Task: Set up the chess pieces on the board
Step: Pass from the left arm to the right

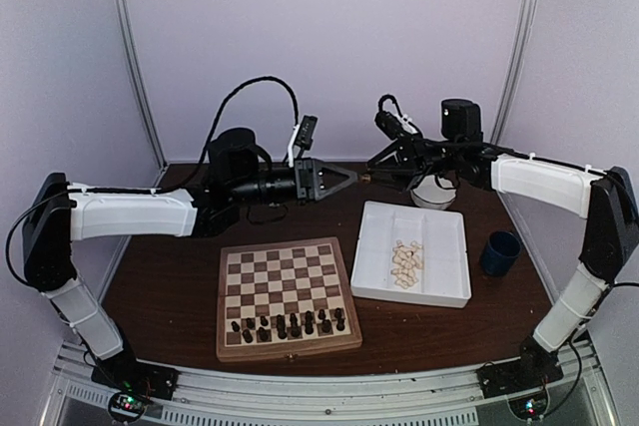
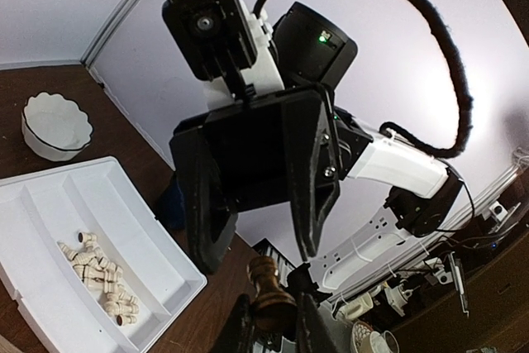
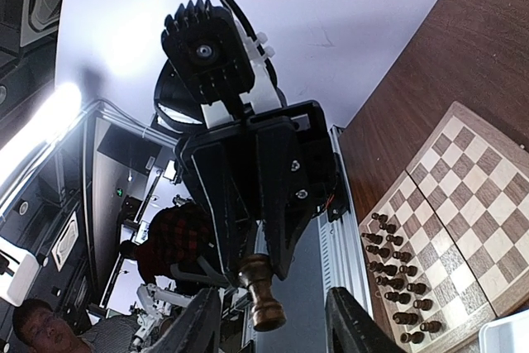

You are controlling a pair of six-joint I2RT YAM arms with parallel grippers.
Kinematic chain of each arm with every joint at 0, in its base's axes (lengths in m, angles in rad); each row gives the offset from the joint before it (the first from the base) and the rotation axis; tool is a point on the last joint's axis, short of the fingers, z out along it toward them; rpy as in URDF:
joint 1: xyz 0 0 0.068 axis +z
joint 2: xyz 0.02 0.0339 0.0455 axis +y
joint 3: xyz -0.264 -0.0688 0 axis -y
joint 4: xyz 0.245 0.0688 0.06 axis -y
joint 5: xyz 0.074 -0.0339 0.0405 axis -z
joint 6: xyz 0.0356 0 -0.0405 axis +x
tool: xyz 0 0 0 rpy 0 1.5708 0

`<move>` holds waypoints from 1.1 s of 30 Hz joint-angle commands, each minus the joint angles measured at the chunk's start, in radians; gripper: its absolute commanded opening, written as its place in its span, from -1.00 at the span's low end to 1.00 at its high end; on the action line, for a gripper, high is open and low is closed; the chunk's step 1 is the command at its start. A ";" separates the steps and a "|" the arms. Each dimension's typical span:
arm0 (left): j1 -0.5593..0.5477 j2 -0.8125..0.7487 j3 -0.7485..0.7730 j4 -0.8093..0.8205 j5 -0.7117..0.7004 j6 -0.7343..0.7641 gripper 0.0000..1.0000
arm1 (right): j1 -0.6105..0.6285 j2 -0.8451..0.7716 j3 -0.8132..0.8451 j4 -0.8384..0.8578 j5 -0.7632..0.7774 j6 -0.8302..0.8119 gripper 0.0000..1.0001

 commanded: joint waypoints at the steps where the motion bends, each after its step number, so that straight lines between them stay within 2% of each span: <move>1: 0.004 0.022 -0.003 0.088 -0.011 -0.016 -0.77 | 0.013 -0.027 0.004 0.022 -0.033 0.005 -0.10; 12: 0.016 0.023 -0.021 0.095 -0.027 -0.020 -0.78 | 0.019 -0.033 0.004 -0.003 -0.039 -0.019 -0.34; 18: 0.017 0.039 -0.017 0.099 -0.025 -0.027 -0.78 | 0.020 -0.030 0.009 -0.008 -0.032 -0.031 -0.59; 24: 0.016 0.047 -0.012 0.068 -0.029 -0.023 -0.72 | 0.020 -0.020 0.025 -0.008 -0.025 -0.043 -0.72; 25: 0.016 0.045 -0.011 0.053 -0.035 -0.018 -0.62 | 0.019 -0.018 0.031 -0.010 -0.023 -0.046 -0.73; 28: 0.017 0.007 -0.024 -0.050 -0.078 0.027 -0.13 | 0.012 -0.006 0.069 -0.058 -0.028 -0.084 -0.75; 29: 0.017 -0.018 -0.030 -0.100 -0.095 0.055 0.25 | 0.008 -0.003 0.089 -0.097 -0.026 -0.120 -0.75; 30: 0.018 -0.044 -0.035 -0.153 -0.117 0.089 0.87 | 0.007 0.001 0.113 -0.171 -0.019 -0.174 -0.75; 31: 0.019 -0.078 -0.040 -0.221 -0.139 0.130 0.94 | 0.004 0.005 0.143 -0.259 -0.009 -0.254 -0.75; 33: 0.030 -0.148 -0.051 -0.350 -0.190 0.197 0.95 | 0.006 0.023 0.216 -0.497 0.030 -0.437 -0.75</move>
